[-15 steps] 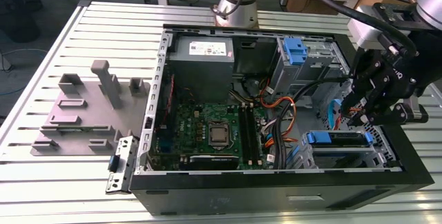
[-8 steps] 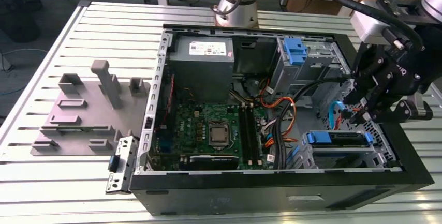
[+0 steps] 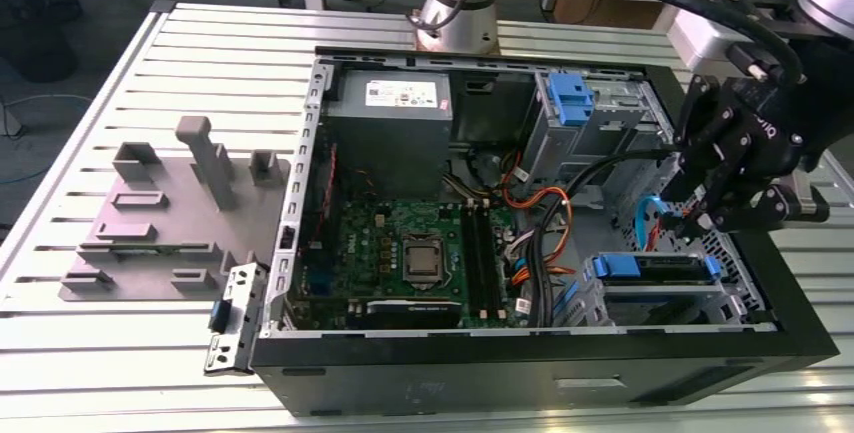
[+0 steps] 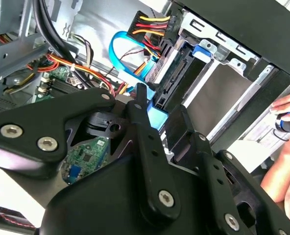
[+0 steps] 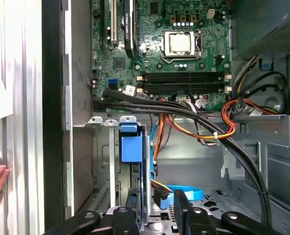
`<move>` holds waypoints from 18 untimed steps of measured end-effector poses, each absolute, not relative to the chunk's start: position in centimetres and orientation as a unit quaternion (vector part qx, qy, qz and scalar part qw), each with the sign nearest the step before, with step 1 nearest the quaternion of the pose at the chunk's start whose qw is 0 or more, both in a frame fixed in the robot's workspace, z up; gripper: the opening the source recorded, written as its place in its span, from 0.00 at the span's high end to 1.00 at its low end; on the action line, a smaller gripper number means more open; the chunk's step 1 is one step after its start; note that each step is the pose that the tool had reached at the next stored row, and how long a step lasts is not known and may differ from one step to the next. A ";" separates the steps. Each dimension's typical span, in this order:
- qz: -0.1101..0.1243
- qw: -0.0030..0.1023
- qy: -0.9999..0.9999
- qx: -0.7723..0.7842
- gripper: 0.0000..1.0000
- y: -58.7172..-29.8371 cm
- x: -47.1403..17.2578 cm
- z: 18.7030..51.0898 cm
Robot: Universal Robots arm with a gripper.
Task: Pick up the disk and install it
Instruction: 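Insert the first disk wire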
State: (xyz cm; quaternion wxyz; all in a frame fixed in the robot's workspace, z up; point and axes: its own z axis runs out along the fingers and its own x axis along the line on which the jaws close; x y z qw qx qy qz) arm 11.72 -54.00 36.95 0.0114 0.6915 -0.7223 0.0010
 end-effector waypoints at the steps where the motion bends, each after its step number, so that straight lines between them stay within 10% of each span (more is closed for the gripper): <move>1: 0.002 0.012 -0.722 0.691 0.58 -54.0 11.7 36.8; 18: 0.009 0.019 -0.722 0.691 0.58 -54.0 12.3 35.5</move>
